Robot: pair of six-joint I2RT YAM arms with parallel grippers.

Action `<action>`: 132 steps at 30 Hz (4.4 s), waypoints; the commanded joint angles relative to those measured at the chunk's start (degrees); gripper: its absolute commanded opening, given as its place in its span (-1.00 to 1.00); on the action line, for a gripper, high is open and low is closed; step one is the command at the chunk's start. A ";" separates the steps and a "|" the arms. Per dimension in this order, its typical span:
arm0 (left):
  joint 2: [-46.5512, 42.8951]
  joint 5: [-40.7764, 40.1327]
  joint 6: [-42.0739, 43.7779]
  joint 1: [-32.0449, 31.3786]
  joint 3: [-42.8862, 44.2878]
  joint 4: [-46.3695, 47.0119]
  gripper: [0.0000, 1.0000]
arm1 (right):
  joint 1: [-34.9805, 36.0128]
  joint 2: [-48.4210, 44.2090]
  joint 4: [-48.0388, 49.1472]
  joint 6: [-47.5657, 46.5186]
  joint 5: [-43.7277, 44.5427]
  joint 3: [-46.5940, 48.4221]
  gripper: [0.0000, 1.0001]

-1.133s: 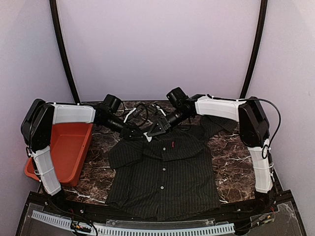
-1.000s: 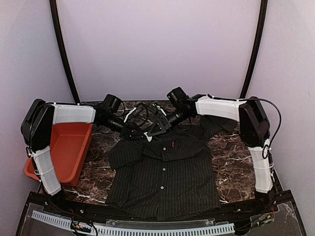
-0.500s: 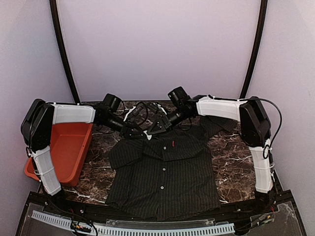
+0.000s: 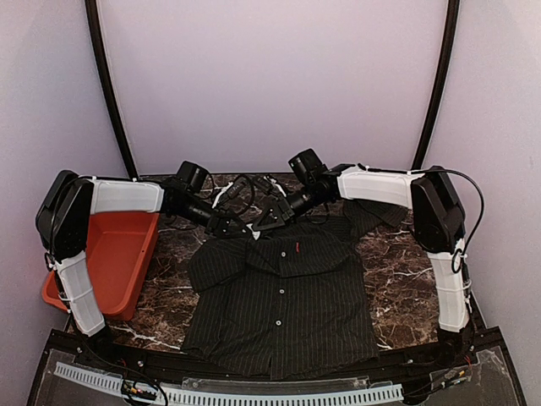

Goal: Pin the brooch onto the clothing
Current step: Pin the brooch to the flattened clothing.

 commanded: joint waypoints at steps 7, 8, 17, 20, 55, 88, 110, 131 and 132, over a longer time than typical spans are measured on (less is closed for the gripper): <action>-0.77 -3.76 -2.53 0.09 -1.02 2.96 -0.94 | 1.21 -2.20 2.80 0.58 -4.56 -0.42 -1.00; -0.74 -3.84 -2.67 0.09 -1.02 3.03 -0.93 | 1.21 -2.19 2.80 0.57 -4.65 -0.44 -1.00; -0.75 -5.22 -1.68 -0.14 -0.45 0.88 -0.93 | 1.27 -2.37 2.26 0.49 -3.69 0.01 -1.00; -0.57 -7.43 2.83 -0.79 1.39 -4.11 -0.93 | 1.21 -2.42 0.39 -0.65 -1.80 0.97 -1.00; -1.57 -8.65 7.10 -0.77 3.22 -10.48 -0.24 | 1.27 -2.92 -8.53 -8.49 4.67 3.38 -1.00; -1.07 -5.96 4.70 -1.23 2.30 -7.60 -0.08 | 0.81 -3.65 -3.39 -4.86 -0.90 2.16 -1.00; -2.78 -5.63 1.81 -1.23 -0.26 -1.39 -0.09 | 0.41 -3.80 0.16 -2.97 -3.09 -0.22 -1.00; -2.52 -3.72 1.43 -1.15 -1.18 0.20 -0.07 | 0.41 -4.09 1.89 -2.42 -4.68 -1.54 -1.00; -2.49 -3.66 1.27 -1.19 -1.23 0.28 -0.08 | 0.40 -4.08 1.90 -2.42 -4.68 -1.58 -1.00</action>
